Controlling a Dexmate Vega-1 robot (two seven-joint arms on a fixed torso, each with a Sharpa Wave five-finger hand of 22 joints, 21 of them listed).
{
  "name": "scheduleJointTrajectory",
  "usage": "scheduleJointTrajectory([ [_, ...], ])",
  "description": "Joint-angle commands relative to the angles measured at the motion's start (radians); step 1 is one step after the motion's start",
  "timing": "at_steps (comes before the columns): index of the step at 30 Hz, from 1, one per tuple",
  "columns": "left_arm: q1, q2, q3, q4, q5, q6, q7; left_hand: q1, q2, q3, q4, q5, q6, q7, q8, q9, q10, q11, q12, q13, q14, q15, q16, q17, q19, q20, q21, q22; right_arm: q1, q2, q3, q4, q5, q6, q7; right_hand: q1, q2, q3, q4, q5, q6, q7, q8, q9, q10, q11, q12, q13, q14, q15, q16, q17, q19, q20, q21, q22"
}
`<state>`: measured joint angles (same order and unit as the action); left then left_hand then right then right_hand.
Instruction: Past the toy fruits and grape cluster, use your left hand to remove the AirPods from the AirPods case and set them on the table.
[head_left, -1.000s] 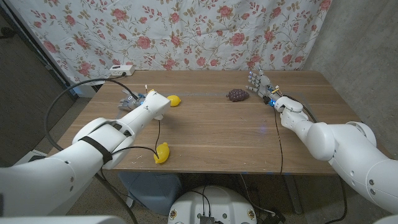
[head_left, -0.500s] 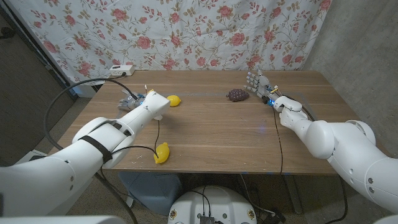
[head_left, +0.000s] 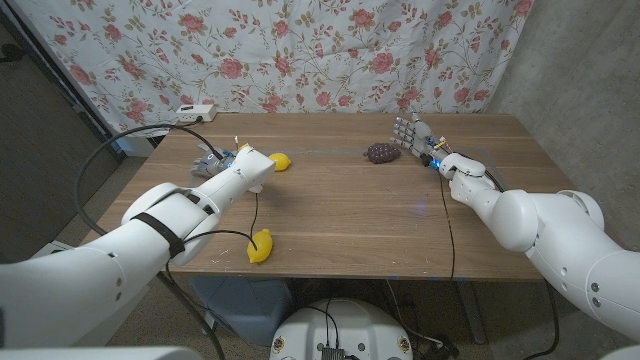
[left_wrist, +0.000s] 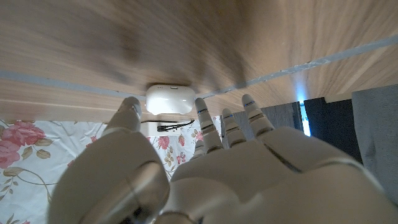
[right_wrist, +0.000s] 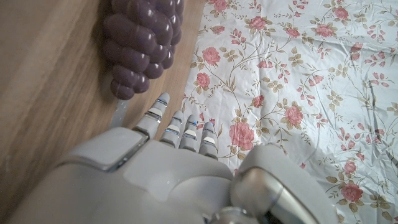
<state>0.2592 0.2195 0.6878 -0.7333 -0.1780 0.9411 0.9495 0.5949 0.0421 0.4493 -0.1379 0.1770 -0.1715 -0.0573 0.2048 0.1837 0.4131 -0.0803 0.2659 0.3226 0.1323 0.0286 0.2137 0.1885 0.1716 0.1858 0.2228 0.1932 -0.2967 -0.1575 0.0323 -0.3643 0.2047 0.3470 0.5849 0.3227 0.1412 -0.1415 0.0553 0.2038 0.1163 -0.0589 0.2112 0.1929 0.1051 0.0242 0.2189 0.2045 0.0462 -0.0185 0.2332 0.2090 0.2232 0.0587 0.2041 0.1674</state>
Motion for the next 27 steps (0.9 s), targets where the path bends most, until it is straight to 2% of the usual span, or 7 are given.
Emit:
scheduleJointTrajectory([
  [1,-0.007,-0.010,0.004,0.019,-0.016,0.000,0.012,0.003,0.007,0.000,-0.002,0.002,-0.025,-0.001,-0.001,0.003,0.005,0.000,-0.001,0.005,0.007,-0.004,0.001,0.001,0.007,-0.002,0.006,0.003,0.014,0.000,0.017,0.006,-0.024,-0.020,0.009,0.015,0.001,0.006,0.000,-0.001,0.014,-0.001,0.008,0.006,0.014,0.002,0.006,0.003,0.015,-0.002,0.007,0.002,0.011,-0.002,0.004,0.001],
  [9,0.004,-0.005,-0.003,-0.007,-0.021,0.016,0.031,0.002,0.008,-0.003,-0.001,0.002,-0.025,0.001,-0.001,0.003,0.005,0.001,-0.002,0.005,0.008,-0.003,0.001,0.001,0.007,-0.001,0.006,0.003,0.018,-0.001,0.027,0.006,-0.035,-0.022,0.012,0.019,0.002,0.011,-0.002,-0.002,0.027,-0.001,0.011,0.006,0.027,0.000,0.009,0.003,0.028,-0.009,0.009,0.001,0.020,-0.003,0.003,0.001],
  [12,0.022,0.008,-0.014,-0.052,-0.025,0.036,0.040,0.001,0.008,-0.004,-0.001,0.002,-0.024,0.001,-0.001,0.003,0.006,0.001,-0.002,0.006,0.008,-0.003,0.001,0.001,0.008,-0.002,0.006,0.003,0.017,0.001,0.032,0.006,-0.036,-0.016,0.020,0.024,0.005,0.016,-0.005,-0.003,0.036,-0.002,0.013,0.006,0.040,-0.002,0.012,0.003,0.039,-0.013,0.011,0.000,0.038,-0.006,0.006,0.001],
  [16,0.033,0.017,-0.022,-0.076,-0.026,0.046,0.040,0.000,0.010,-0.006,0.000,0.002,-0.024,0.001,-0.002,0.003,0.007,0.001,-0.002,0.006,0.009,-0.003,0.001,0.001,0.007,-0.002,0.006,0.003,0.016,0.003,0.036,0.005,-0.035,-0.004,0.030,0.029,0.006,0.019,-0.007,-0.003,0.041,-0.003,0.013,0.006,0.045,-0.004,0.013,0.003,0.045,-0.017,0.012,-0.001,0.040,-0.007,0.006,0.001],
  [22,0.032,0.018,-0.021,-0.076,-0.018,0.043,0.042,-0.001,0.010,-0.007,0.001,0.002,-0.023,0.000,-0.002,0.003,0.007,0.000,-0.002,0.006,0.008,-0.002,0.001,0.001,0.008,-0.002,0.006,0.003,0.016,0.003,0.037,0.004,-0.034,0.005,0.042,0.033,0.007,0.023,-0.009,-0.004,0.046,-0.002,0.014,0.006,0.051,-0.006,0.014,0.003,0.050,-0.021,0.012,-0.002,0.041,-0.005,0.003,0.001],
  [27,0.034,0.017,-0.027,-0.078,-0.020,0.044,0.041,-0.003,0.010,-0.010,0.002,0.002,-0.022,0.000,-0.002,0.003,0.007,0.000,-0.003,0.007,0.008,-0.002,0.000,0.001,0.008,-0.003,0.006,0.003,0.016,0.001,0.033,0.003,-0.035,0.007,0.047,0.034,0.006,0.025,-0.010,-0.005,0.050,-0.004,0.014,0.005,0.053,-0.007,0.014,0.003,0.050,-0.024,0.011,-0.002,0.039,0.006,0.000,0.001],
])
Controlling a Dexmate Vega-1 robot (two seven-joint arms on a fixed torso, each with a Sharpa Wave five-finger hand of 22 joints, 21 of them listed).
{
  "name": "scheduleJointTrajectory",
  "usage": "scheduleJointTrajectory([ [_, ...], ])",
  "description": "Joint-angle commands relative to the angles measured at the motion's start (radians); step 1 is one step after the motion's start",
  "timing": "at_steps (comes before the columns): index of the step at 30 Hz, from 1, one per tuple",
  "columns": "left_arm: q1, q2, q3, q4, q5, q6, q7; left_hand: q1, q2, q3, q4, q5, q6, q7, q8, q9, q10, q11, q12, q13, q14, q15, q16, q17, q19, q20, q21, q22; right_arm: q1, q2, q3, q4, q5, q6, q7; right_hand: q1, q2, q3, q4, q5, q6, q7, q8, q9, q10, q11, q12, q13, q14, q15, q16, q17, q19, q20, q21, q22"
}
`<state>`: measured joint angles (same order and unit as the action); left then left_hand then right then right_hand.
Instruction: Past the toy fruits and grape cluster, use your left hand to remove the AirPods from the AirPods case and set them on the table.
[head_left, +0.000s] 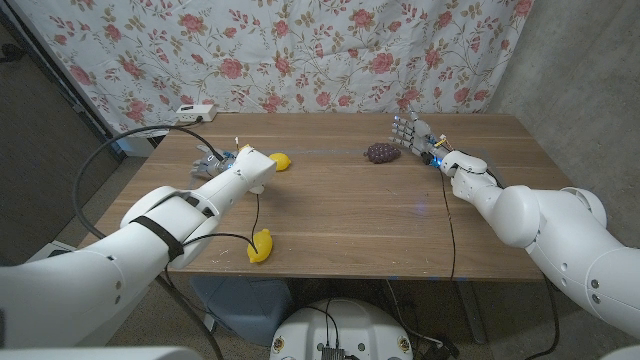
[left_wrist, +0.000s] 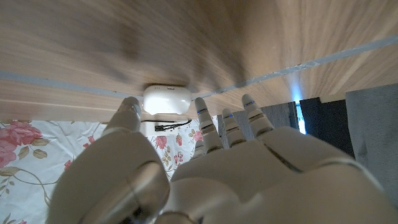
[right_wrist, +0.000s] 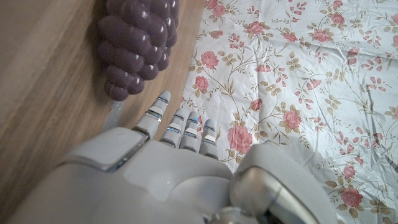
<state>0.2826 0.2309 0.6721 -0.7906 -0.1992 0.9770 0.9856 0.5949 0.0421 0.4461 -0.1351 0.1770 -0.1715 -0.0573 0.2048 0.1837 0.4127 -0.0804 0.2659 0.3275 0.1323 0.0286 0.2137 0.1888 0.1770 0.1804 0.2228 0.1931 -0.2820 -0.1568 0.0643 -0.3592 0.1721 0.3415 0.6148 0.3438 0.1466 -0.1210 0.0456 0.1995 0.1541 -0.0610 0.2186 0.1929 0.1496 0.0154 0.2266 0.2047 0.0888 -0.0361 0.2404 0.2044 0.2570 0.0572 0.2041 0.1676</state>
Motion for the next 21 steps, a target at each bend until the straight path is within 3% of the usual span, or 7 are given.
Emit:
scheduleJointTrajectory([
  [1,0.010,0.004,-0.012,-0.016,0.002,0.005,0.005,-0.004,0.010,-0.007,-0.001,0.002,-0.022,0.001,-0.002,0.003,0.008,0.000,-0.003,0.002,0.008,-0.003,0.000,0.001,0.002,0.003,0.006,0.003,0.002,0.000,0.000,-0.002,-0.002,0.013,0.017,0.013,0.001,0.004,0.000,-0.001,0.013,-0.003,0.007,0.005,0.009,0.001,0.006,0.003,0.008,-0.005,0.004,0.003,0.005,0.007,0.000,0.001],
  [21,-0.015,-0.013,-0.007,0.044,0.001,-0.014,0.009,-0.002,0.021,-0.010,0.000,0.004,-0.016,0.004,-0.002,0.003,0.010,0.001,-0.004,0.003,0.010,-0.003,0.000,0.001,0.005,0.003,0.007,0.004,0.009,-0.002,-0.007,0.001,-0.009,-0.015,-0.003,0.012,0.000,0.008,0.001,-0.003,0.017,-0.004,0.005,0.005,0.015,-0.002,0.005,0.003,0.011,-0.007,0.001,0.003,0.001,0.033,-0.006,0.001],
])
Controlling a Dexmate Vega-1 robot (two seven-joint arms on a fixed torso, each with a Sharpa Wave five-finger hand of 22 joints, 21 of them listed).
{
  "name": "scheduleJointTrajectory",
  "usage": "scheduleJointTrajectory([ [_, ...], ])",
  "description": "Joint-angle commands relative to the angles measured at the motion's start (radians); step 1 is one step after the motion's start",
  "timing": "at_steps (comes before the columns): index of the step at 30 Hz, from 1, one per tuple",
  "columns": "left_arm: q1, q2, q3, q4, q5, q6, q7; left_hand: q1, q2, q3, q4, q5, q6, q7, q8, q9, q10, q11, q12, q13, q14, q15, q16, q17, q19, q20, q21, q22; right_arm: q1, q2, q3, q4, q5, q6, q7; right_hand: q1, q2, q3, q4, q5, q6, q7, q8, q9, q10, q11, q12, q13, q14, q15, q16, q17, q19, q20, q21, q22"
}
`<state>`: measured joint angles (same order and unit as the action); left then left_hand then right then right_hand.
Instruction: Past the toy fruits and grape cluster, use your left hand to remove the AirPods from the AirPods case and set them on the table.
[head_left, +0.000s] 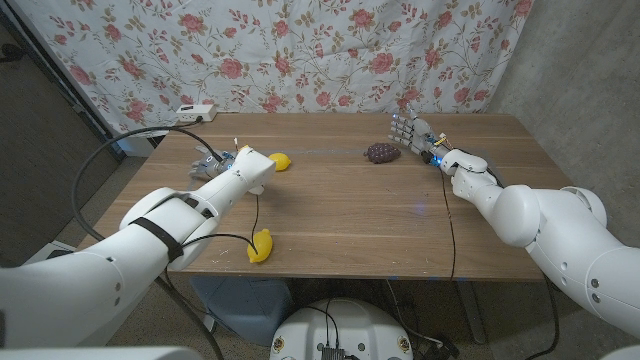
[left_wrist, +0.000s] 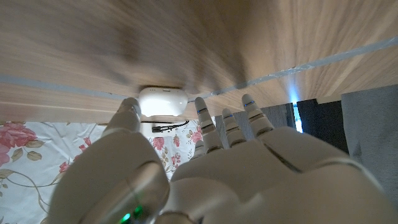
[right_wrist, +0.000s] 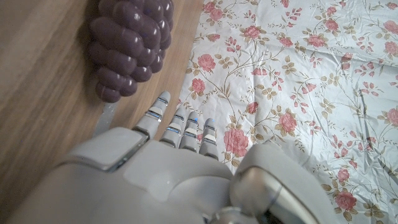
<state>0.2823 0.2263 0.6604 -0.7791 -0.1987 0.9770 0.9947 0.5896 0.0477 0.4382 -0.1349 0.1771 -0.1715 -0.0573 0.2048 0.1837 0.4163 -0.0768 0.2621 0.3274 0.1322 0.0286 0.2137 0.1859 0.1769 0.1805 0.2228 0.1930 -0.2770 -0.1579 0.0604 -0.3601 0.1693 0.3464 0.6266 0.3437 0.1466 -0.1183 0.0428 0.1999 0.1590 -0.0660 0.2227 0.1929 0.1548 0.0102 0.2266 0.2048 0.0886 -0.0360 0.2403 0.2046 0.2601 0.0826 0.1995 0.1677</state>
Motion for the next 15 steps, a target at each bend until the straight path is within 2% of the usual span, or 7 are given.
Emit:
scheduleJointTrajectory([
  [1,-0.016,-0.008,0.005,0.035,-0.001,-0.016,-0.002,0.004,0.017,-0.002,0.000,0.004,-0.015,0.004,-0.001,0.003,0.007,-0.002,0.000,0.004,0.010,-0.002,0.000,0.004,0.005,0.004,0.007,0.004,0.004,-0.001,-0.003,0.002,-0.008,-0.021,-0.016,0.012,0.000,0.005,0.004,-0.004,0.012,0.000,0.001,0.005,0.010,0.003,0.005,0.003,0.011,-0.007,0.001,0.003,-0.002,0.008,-0.001,0.001],
  [8,-0.039,-0.027,0.018,0.091,-0.002,-0.041,-0.003,0.004,0.023,-0.002,0.001,0.004,-0.014,0.005,-0.002,0.003,0.010,-0.002,0.000,0.004,0.010,-0.001,0.000,0.004,0.005,0.004,0.007,0.004,0.009,0.000,-0.003,0.003,-0.015,-0.037,-0.029,0.010,-0.001,0.006,0.004,-0.005,0.013,0.001,0.000,0.005,0.010,0.002,0.004,0.003,0.011,-0.007,0.000,0.003,-0.003,0.015,-0.003,0.001],
  [13,-0.041,-0.029,0.021,0.096,-0.008,-0.041,0.003,0.005,0.025,-0.003,0.001,0.004,-0.011,0.006,-0.001,0.003,0.010,-0.003,0.000,0.005,0.011,-0.002,0.000,0.004,0.005,0.005,0.007,0.004,0.014,0.001,-0.002,0.004,-0.023,-0.052,-0.042,0.010,-0.001,0.006,0.005,-0.005,0.013,0.001,-0.001,0.005,0.009,0.002,0.003,0.003,0.011,-0.007,0.000,0.003,-0.002,0.019,-0.003,0.001],
  [15,-0.032,-0.020,0.011,0.073,-0.018,-0.038,0.000,0.005,0.025,-0.003,0.001,0.005,-0.011,0.006,-0.001,0.003,0.010,-0.002,0.000,0.005,0.012,-0.002,0.000,0.004,0.005,0.004,0.007,0.004,0.016,0.001,-0.002,0.005,-0.026,-0.057,-0.046,0.010,-0.001,0.006,0.005,-0.005,0.013,0.001,-0.001,0.005,0.009,0.003,0.003,0.003,0.011,-0.006,-0.001,0.003,-0.002,0.021,-0.004,0.001],
])
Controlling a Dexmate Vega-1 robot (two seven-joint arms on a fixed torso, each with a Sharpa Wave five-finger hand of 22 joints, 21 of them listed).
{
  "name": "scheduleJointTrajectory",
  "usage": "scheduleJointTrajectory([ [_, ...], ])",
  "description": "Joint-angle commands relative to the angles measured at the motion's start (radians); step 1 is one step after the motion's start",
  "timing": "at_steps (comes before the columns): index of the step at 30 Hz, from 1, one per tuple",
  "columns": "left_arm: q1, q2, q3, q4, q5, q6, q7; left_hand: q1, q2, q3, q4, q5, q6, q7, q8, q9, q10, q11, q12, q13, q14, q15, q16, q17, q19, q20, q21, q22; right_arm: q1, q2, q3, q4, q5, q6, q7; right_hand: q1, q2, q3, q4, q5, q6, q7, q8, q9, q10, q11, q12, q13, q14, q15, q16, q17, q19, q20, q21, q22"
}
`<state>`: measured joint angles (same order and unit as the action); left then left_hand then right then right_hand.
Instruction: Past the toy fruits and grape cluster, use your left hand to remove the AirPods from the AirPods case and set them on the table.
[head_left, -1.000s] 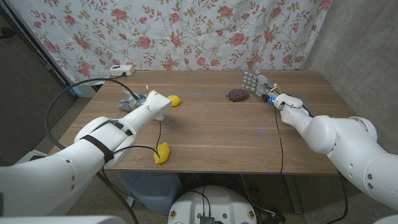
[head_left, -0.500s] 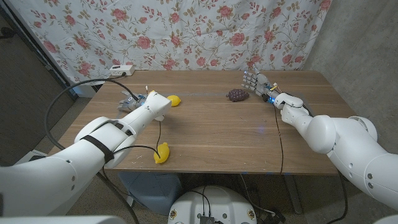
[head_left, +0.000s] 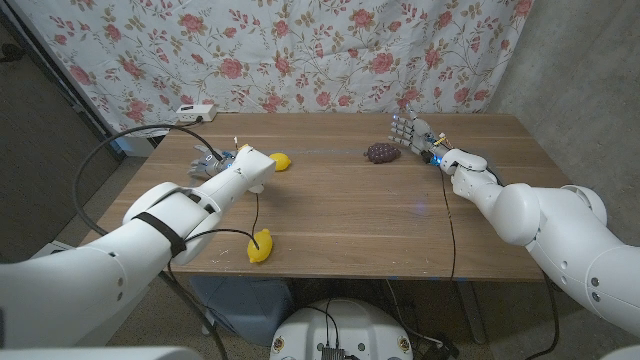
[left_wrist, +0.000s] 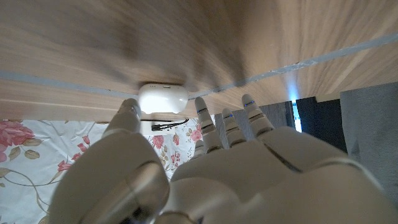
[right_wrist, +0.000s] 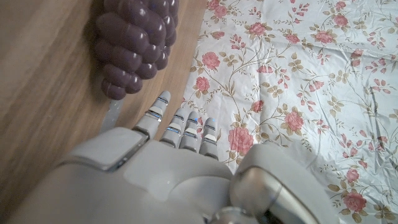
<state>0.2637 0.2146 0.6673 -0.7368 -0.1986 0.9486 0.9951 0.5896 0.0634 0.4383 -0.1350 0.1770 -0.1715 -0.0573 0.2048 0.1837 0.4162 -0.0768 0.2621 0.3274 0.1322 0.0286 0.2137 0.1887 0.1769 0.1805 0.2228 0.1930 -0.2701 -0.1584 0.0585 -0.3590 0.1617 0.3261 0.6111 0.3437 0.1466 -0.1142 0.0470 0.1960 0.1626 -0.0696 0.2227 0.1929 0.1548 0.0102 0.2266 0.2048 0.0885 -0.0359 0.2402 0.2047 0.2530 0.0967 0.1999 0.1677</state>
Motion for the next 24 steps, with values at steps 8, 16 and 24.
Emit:
scheduleJointTrajectory([
  [8,-0.017,-0.014,0.012,0.038,-0.014,0.007,0.018,0.004,0.017,-0.002,0.001,0.005,-0.004,0.009,-0.001,0.003,0.037,-0.007,0.009,0.006,0.055,-0.026,0.010,0.002,0.011,0.001,0.009,0.004,0.012,0.003,0.007,0.005,-0.030,-0.056,-0.043,0.009,-0.001,0.003,0.001,-0.002,0.010,0.004,-0.002,0.005,0.011,0.002,0.002,0.003,0.010,-0.007,-0.002,0.003,0.008,0.010,-0.004,0.001],
  [16,-0.025,-0.022,0.013,0.055,-0.017,-0.001,0.026,0.018,0.038,0.010,-0.003,0.008,-0.003,0.013,-0.002,0.003,0.032,-0.005,0.006,0.007,0.041,-0.015,0.003,0.001,0.010,0.006,0.008,0.004,0.013,0.003,0.014,0.005,-0.038,-0.059,-0.045,0.008,-0.002,0.004,0.001,-0.002,0.009,0.003,-0.004,0.005,0.010,0.002,0.001,0.003,0.011,-0.008,-0.003,0.003,0.008,0.016,-0.005,0.002],
  [24,-0.047,-0.038,0.029,0.107,-0.018,-0.027,0.022,0.018,0.042,0.011,-0.002,0.006,-0.001,0.012,-0.002,0.003,0.031,-0.004,0.005,0.008,0.041,-0.015,0.002,0.001,0.010,0.007,0.008,0.004,0.014,0.002,0.020,0.006,-0.044,-0.064,-0.048,0.008,-0.003,0.005,0.001,-0.003,0.010,0.002,-0.004,0.005,0.011,0.002,0.000,0.003,0.010,-0.009,-0.005,0.003,0.006,0.025,-0.006,0.002],
])
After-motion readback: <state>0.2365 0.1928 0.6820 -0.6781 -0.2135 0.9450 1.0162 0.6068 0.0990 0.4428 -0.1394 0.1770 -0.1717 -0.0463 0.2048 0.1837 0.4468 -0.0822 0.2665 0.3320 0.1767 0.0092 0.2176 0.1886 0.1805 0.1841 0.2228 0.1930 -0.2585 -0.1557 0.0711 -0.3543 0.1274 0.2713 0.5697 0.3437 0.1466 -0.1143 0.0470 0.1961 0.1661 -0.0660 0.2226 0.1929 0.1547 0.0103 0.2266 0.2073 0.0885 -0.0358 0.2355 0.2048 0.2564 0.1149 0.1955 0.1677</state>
